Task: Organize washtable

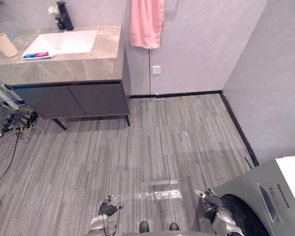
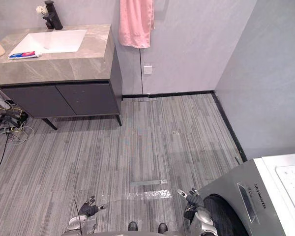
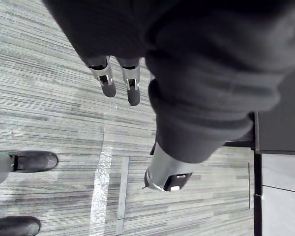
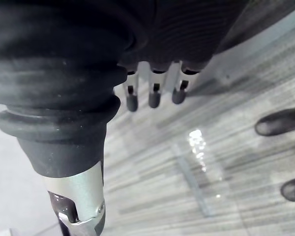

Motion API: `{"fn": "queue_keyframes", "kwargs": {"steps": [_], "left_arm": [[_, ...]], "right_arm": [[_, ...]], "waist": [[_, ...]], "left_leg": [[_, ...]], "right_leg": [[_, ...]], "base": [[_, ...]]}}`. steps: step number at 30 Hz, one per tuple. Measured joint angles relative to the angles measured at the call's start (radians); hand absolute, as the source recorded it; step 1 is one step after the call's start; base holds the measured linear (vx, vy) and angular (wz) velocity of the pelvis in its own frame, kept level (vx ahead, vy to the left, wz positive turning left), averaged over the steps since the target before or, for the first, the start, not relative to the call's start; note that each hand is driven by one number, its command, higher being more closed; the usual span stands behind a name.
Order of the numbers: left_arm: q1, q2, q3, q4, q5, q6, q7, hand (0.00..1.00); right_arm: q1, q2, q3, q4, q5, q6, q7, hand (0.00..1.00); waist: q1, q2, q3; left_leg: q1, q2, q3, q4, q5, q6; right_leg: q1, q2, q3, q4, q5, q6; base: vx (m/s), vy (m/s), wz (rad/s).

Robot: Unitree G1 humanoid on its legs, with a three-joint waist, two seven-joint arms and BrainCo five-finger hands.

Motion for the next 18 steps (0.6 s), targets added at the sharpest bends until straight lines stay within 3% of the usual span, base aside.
{"fn": "queue_keyframes", "kwargs": {"steps": [5,7,9,11,13,14,17,18], "left_arm": [[0.003,-0.003,0.001,-0.01,-0.007,0.0,0.002,0.0],[0.009,-0.003,0.002,-0.038,-0.006,0.0,0.005,0.0],[0.015,-0.003,0.001,-0.089,-0.006,-0.001,0.015,0.0],[0.02,-0.005,-0.008,-0.132,-0.007,-0.001,0.019,0.0],[0.015,0.006,-0.024,-0.153,-0.007,-0.001,0.02,0.0],[0.015,0.008,-0.032,-0.156,-0.008,-0.001,0.021,0.0],[0.001,0.009,-0.04,-0.156,-0.01,0.0,0.023,0.0],[-0.007,0.005,-0.043,-0.158,-0.01,-0.001,0.026,0.0]], "right_arm": [[0.006,0.003,-0.006,0.0,0.029,0.0,0.003,0.0],[0.009,0.017,-0.04,0.0,0.026,0.0,-0.005,0.0],[0.012,0.031,-0.05,-0.009,0.025,-0.004,-0.024,0.0],[0.017,0.043,-0.049,-0.028,0.025,-0.018,-0.038,0.0],[0.022,0.056,-0.048,-0.043,0.025,-0.02,-0.042,0.0],[0.022,0.058,-0.045,-0.044,0.026,-0.02,-0.041,0.0],[0.017,0.053,-0.041,-0.048,0.026,-0.023,-0.043,0.0],[0.018,0.046,-0.04,-0.055,0.027,-0.028,-0.044,0.0]], "waist": [[0.003,-0.014,0.006],[0.003,-0.018,0.012],[0.004,-0.031,0.032],[0.015,-0.027,0.066],[0.006,-0.024,0.095],[0.002,-0.016,0.105],[-0.002,-0.003,0.124],[-0.006,0.015,0.141]], "left_leg": [[-0.034,-0.002,0.017,-0.001,-0.007,0.006],[-0.035,-0.005,0.022,0.004,-0.024,0.021],[-0.042,-0.015,0.023,0.049,-0.062,0.028],[-0.057,-0.016,0.02,0.151,-0.144,0.048],[-0.032,-0.017,0.001,0.206,-0.186,0.076],[-0.026,-0.011,-0.017,0.241,-0.218,0.076],[-0.003,0.017,-0.051,0.27,-0.253,0.055],[0.026,0.034,-0.071,0.258,-0.266,0.039]], "right_leg": [[-0.042,-0.001,0.02,0.003,-0.002,0.011],[-0.07,-0.005,0.024,0.061,-0.037,0.027],[-0.12,-0.022,0.022,0.196,-0.105,0.048],[-0.221,-0.038,0.019,0.485,-0.153,0.098],[-0.317,-0.054,0.005,0.717,-0.169,0.108],[-0.359,-0.06,-0.01,0.752,-0.196,0.101],[-0.42,-0.067,-0.035,0.639,-0.202,0.112],[-0.437,-0.069,-0.044,0.52,-0.18,0.121]], "base": [[-0.02,0.011,-0.12],[0.07,0.037,-0.07],[0.08,0.031,0.01],[0.06,0.043,-0.03],[0.2,0.049,0.24],[0.3,0.039,0.34],[0.33,0.004,0.4],[0.34,-0.038,0.45]]}}
